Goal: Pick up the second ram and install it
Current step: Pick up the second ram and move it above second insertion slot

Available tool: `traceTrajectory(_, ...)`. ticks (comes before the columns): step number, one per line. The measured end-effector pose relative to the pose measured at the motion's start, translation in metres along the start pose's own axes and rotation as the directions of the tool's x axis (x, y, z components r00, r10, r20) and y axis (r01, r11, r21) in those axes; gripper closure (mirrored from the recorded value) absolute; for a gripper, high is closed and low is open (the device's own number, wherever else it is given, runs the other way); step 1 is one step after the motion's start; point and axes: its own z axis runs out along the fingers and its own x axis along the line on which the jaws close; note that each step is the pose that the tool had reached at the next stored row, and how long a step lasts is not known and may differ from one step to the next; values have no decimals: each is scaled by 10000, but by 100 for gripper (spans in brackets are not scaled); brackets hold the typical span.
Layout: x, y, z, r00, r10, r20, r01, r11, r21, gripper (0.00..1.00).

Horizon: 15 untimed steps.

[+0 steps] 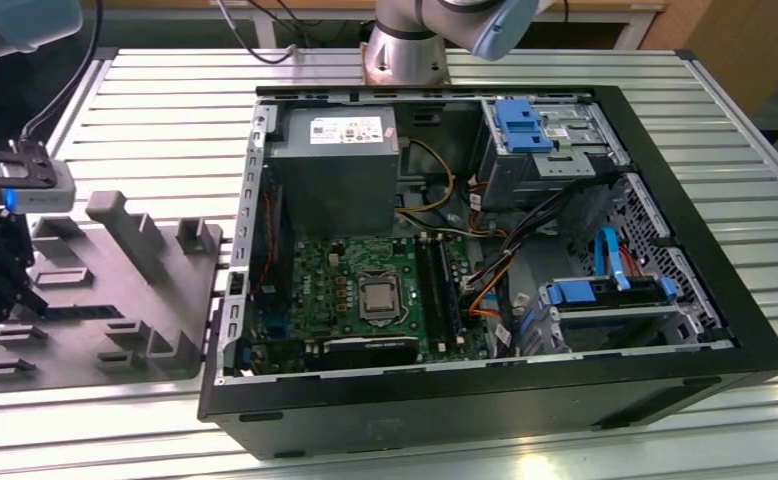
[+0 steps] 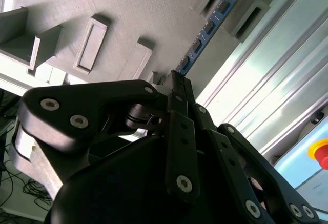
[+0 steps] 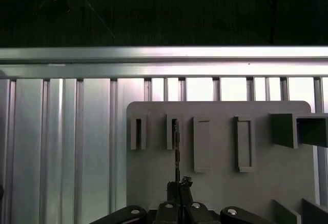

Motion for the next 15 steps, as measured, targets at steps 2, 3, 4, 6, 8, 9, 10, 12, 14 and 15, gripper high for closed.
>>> traceTrajectory(2, 0, 1, -13, 10000, 0, 0, 0, 10000, 0, 88)
traceTrajectory(3, 0, 1, -19, 10000, 0, 0, 0, 10000, 0, 88)
traceTrajectory(4, 0, 1, -26, 10000, 0, 0, 0, 10000, 0, 88)
traceTrajectory(6, 0, 2, -40, 10000, 0, 0, 0, 10000, 1, 88)
traceTrajectory(8, -1, 3, -58, 10000, 0, 2, 0, 10000, 1, 88)
traceTrajectory(9, -1, 3, -66, 10000, 0, 2, 0, 10000, 0, 88)
traceTrajectory(10, -1, 4, -72, 10000, 1, 3, -1, 10000, 0, 88)
traceTrajectory(12, -1, 4, -87, 10000, 0, 5, 0, 10000, 0, 88)
traceTrajectory(14, -1, 5, -107, 10000, 0, 9, 0, 10000, 1, 88)
traceTrajectory(15, -1, 6, -117, 10000, 0, 12, 0, 10000, 0, 88)
